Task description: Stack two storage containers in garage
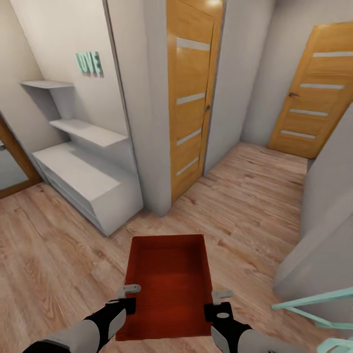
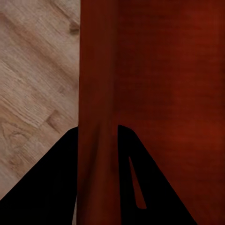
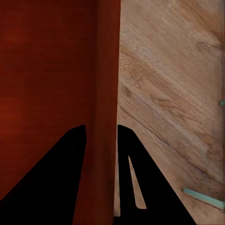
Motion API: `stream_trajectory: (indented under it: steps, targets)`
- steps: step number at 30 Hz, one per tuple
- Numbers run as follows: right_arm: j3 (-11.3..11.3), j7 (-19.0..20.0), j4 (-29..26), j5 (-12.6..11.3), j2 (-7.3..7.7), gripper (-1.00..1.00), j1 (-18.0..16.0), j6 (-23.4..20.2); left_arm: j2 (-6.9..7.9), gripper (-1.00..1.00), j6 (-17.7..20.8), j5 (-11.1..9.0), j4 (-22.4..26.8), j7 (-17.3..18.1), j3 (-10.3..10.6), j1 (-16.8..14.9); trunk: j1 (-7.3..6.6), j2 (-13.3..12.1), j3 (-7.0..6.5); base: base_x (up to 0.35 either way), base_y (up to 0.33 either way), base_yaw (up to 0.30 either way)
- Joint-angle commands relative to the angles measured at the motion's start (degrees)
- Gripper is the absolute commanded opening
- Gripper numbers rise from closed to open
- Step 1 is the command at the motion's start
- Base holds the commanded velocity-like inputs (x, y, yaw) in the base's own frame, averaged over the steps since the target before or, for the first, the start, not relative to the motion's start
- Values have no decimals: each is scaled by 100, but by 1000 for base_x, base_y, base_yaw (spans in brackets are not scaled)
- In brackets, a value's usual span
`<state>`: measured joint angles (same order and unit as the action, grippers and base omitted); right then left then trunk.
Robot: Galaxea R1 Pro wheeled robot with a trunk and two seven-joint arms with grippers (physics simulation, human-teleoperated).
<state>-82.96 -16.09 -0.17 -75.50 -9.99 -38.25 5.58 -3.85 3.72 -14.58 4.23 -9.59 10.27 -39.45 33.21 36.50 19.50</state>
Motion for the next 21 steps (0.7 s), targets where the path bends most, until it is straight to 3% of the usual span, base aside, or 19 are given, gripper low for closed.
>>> stream_trajectory:
  steps: [1, 21]
  targets:
    - [69, -84, -9, 45, 6, -100, -6, 119, 66, -100, 50, -213, 7, -78, -403, -1, 5, 6, 8, 323, 0, -257]
    - [69, -85, -9, 45, 6, -100, -7, 119, 62, -100, 50, -213, 7, -78, -404, -1, 5, 6, 8, 323, 0, -254]
